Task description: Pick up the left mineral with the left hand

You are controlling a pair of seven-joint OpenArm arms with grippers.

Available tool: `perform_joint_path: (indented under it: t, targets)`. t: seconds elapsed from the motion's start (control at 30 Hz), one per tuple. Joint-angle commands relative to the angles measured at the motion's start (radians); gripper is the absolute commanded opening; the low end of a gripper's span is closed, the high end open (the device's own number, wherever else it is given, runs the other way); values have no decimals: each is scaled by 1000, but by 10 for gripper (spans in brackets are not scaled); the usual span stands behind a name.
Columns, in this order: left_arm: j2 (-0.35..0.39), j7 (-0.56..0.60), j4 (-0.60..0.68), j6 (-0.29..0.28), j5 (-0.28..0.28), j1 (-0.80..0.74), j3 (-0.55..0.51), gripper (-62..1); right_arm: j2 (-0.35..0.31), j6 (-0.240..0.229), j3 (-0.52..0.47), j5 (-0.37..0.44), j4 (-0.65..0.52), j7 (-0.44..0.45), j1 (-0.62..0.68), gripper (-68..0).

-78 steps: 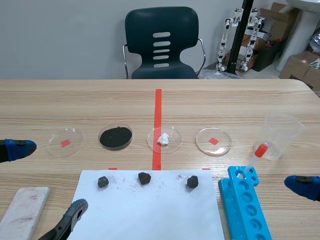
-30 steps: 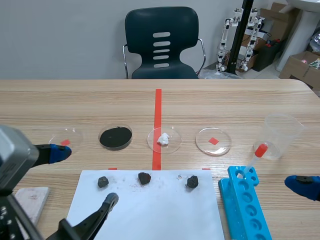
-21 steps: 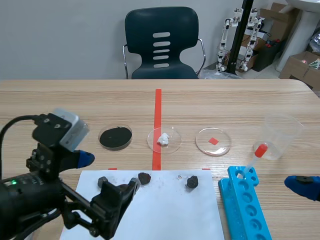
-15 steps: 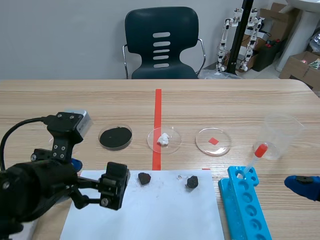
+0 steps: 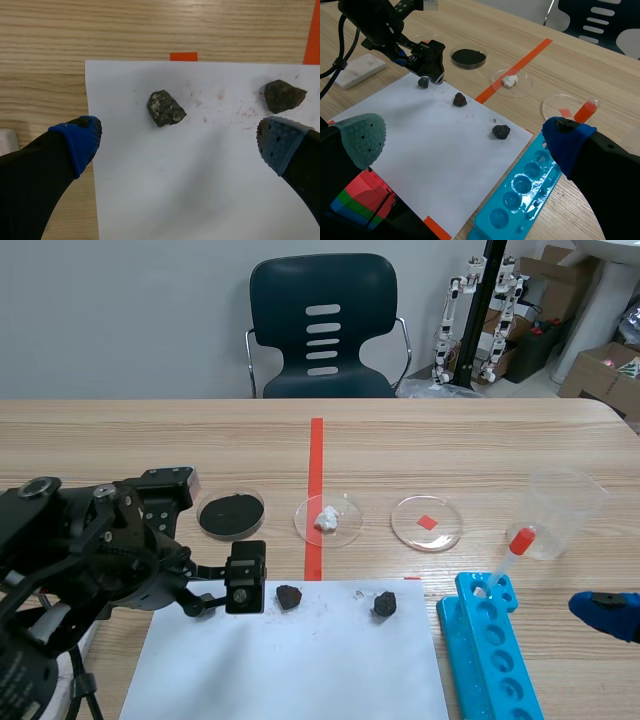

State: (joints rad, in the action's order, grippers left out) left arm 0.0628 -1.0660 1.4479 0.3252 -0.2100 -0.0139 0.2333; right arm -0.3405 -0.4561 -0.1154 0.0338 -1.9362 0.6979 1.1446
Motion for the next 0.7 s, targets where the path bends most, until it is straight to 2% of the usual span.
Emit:
perform_joint_path:
  t: [0.0,0.1,0.33,0.67]
  targets:
    - [-10,2,-4,30,6,22,7,14,0,-1,-1,15,-8,15,-1,4]
    - [-15,-13,-49,71,21,55,9,14,0,-1,-1,15,-8,16,-1,4]
    - [-18,-45,-139,99,63,109,10,14,0,-1,-1,15,-8,15,-1,4]
    - [-32,-53,-162,99,119,117,10,14,0,-1,-1,15,-8,15,-1,4]
